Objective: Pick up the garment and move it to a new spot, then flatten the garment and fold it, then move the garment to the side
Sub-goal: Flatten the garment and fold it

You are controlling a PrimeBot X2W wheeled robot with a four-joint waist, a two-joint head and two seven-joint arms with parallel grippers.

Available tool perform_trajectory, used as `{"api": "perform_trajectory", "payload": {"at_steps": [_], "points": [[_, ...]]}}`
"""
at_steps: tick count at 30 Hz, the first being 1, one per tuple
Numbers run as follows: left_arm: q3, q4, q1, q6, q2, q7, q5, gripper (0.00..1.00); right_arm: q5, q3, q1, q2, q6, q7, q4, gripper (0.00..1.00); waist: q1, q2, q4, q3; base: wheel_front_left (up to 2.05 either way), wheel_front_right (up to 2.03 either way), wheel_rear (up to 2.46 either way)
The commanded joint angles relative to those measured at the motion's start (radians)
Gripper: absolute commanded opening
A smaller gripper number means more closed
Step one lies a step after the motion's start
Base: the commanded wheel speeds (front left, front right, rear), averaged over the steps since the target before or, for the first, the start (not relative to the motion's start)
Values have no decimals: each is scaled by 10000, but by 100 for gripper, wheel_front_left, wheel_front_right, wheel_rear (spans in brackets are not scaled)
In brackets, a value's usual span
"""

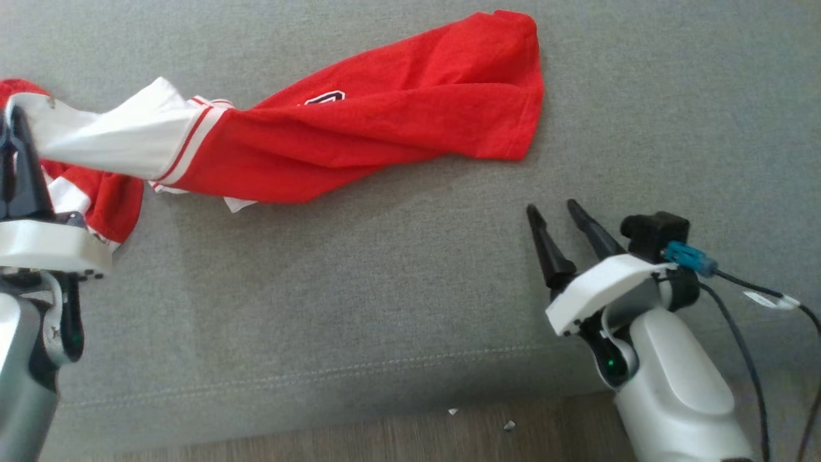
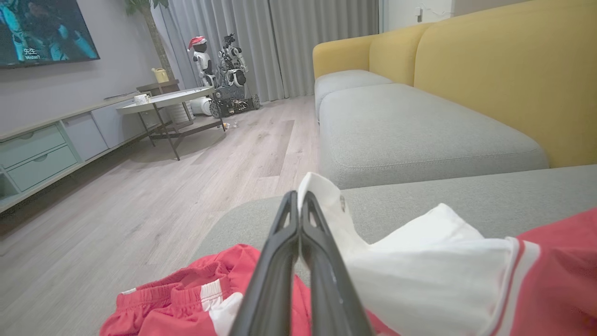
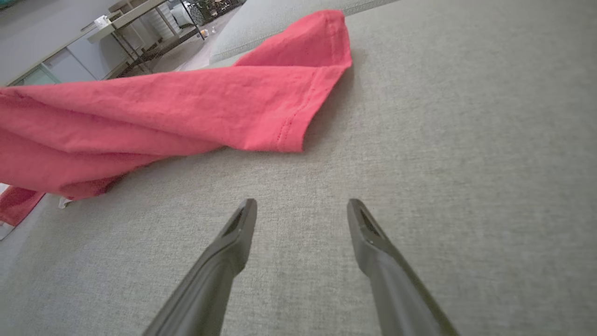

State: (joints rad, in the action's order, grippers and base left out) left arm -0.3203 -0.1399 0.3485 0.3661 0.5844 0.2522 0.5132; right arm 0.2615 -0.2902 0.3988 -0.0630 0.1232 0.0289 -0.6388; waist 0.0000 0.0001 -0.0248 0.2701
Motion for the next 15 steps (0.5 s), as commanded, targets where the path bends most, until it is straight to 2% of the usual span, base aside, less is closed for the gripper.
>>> {"api": "perform_trajectory", "payload": {"at_steps": [1,13,15], "points": [[582,235,307,102,580,46,-8,0,150,-361,462,126,75,-9,139,100,0,-1,11,30,0,0,0],[465,138,748,-21,390,65,-73,0,-434,-565,2614,127,75,87,-2521,100,0,-1,424,504,0,0,0],[416,94,869,-64,307,70,-100,0,-256,-640,2850,127,75,165,-2897,100,0,-1,523,570,0,0,0]]}}
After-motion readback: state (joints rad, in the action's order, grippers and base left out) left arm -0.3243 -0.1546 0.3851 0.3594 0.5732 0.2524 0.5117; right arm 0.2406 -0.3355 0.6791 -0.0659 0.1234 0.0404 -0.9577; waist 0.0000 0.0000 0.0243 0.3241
